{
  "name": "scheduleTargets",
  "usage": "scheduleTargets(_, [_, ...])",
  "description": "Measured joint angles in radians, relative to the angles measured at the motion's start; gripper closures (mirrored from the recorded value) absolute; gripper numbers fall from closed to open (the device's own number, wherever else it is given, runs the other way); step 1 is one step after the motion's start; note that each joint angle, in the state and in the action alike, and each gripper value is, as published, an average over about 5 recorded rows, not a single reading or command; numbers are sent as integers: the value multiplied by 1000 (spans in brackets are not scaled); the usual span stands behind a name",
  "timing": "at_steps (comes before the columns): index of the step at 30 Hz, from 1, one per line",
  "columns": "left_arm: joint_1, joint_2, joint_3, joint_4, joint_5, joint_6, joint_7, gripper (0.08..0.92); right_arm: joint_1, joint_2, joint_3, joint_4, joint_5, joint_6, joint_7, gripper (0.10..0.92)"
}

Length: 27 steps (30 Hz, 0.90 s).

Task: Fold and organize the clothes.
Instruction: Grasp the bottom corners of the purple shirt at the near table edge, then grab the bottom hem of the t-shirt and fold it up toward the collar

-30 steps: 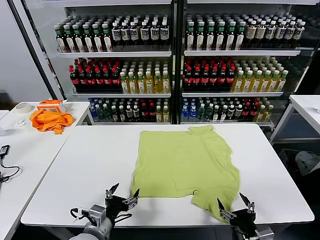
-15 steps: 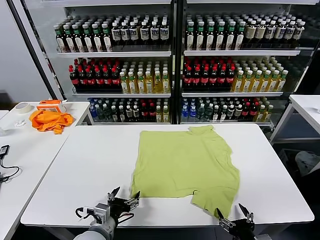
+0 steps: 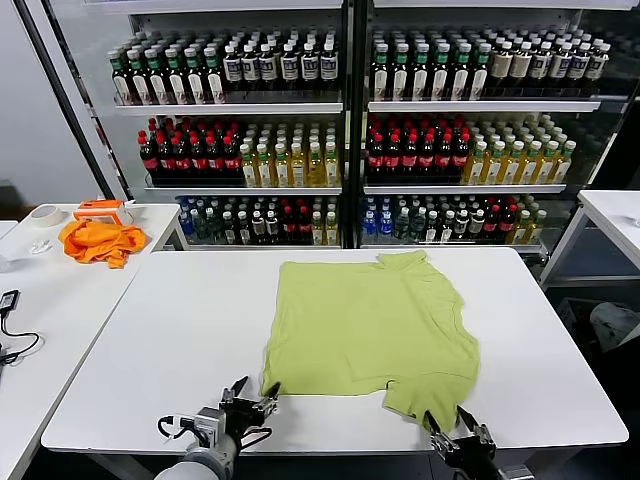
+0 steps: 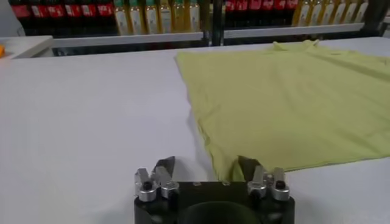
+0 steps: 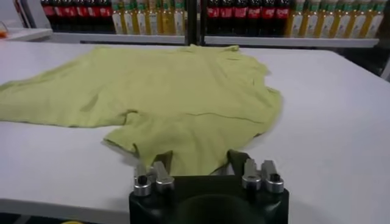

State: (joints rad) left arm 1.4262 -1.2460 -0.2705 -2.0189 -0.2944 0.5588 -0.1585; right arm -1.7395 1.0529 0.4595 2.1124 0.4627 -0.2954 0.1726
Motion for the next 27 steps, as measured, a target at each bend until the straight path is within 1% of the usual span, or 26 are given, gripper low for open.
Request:
scheduleTargets(4, [-6,-3,11,7,4,-4,2,588,3,-1,0,2,6,-1,-6,777])
scheduleTargets(8, [-10,0,16,9,4,-7,8,718,2,-6,4,11,12,-2,-12,884])
scheduleTargets(11, [-9,5,16,7,5,-11,15,805,-3,-13,12,25,16,-9,-17,919])
scheduleTargets(15, [1,17,13,-5,4,-16,22,898,-17,-26,29,55,17,-19,-22,919])
scheduleTargets(18, [14,31,5,-20,-1,-16,24,917,-32,-38,43,84,19,-28,-21,919])
scheduleTargets(27, [86,98,-47,-112,-25,-12,24,917,-112,-54,82,180,21,-64,-6,919])
